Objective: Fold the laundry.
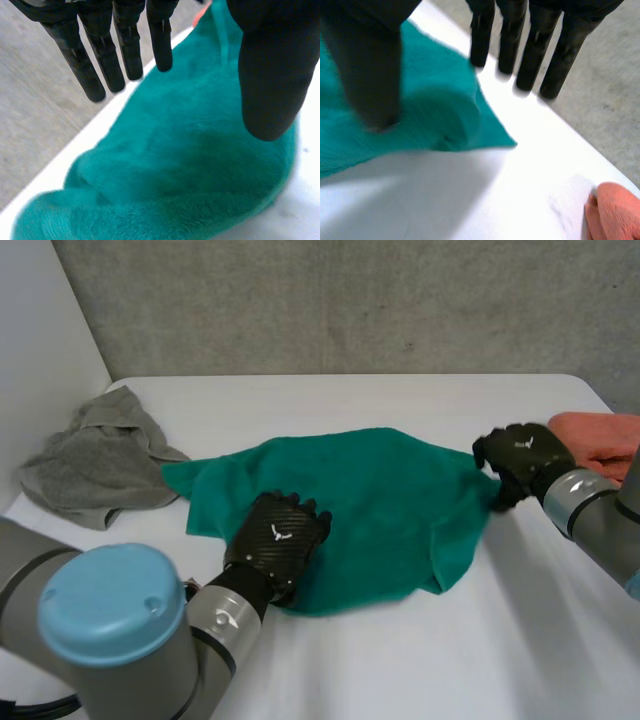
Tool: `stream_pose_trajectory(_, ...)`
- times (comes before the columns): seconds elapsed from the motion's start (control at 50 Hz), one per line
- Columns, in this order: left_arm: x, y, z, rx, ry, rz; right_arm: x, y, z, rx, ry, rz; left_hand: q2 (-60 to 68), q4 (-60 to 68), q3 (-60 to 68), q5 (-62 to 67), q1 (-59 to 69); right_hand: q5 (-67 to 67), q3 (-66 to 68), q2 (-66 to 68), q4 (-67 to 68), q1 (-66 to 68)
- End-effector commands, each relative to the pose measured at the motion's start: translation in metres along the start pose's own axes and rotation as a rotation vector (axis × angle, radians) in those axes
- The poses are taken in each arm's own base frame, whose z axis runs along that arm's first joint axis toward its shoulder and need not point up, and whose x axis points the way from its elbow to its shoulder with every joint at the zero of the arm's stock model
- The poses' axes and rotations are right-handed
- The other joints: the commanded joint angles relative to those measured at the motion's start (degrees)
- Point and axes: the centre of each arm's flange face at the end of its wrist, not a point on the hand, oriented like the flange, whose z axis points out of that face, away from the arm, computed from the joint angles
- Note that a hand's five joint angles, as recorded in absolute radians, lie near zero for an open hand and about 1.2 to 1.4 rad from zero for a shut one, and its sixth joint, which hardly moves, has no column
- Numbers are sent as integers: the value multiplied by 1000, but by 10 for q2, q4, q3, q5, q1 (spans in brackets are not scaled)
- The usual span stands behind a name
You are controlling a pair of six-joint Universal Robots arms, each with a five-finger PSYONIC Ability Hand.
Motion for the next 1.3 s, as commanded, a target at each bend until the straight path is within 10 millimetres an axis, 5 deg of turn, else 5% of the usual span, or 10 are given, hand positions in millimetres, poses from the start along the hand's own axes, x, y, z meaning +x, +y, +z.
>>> stream_pose_trajectory(0.02, -34, -16, 16, -2, -79, -23, 3, 1, -5, -42, 45, -102, -56, -57, -63, -53, -33, -296, -291, -286, -292, -213)
stream_pose_trajectory(0.16, -83, -28, 19, 51, -156, -39, -2, -36, -40, 71, 55, -246, -71, -72, -78, -69, -49, -296, -291, -286, -292, -213)
stream_pose_trajectory(0.22, -92, -25, 23, 67, -119, -36, -14, -36, -48, 84, 12, -335, -71, -72, -78, -69, -49, -296, -291, -286, -292, -213)
stream_pose_trajectory(0.3, -122, -16, 34, 97, -54, -45, -42, -26, -59, 70, -79, -513, -63, -63, -70, -60, -40, -296, -291, -286, -292, -213)
stream_pose_trajectory(0.36, -127, -6, 40, 83, -13, -58, -53, -15, -64, 38, -110, -573, -59, -60, -66, -57, -37, -293, -287, -282, -288, -209)
stream_pose_trajectory(0.48, -135, 16, 54, -8, 36, -30, -59, 13, -64, -64, -125, -571, -48, -48, -54, -45, -25, -262, -256, -252, -257, -178)
stream_pose_trajectory(0.64, -142, 46, 49, -160, 73, 87, -66, 36, -70, -116, -122, -561, -1, -1, -7, 2, 22, -260, -254, -250, -256, -176)
stream_pose_trajectory(0.98, -131, 47, 3, -209, -56, -128, 9, 66, -64, -207, -83, -204, 63, 63, 57, 66, 86, -122, -117, -112, -118, -39)
stream_pose_trajectory(1.3, -130, 63, 1, -234, -127, -162, 15, 89, -49, -144, -151, -103, 62, 61, 55, 64, 84, -16, -11, -6, -12, 67)
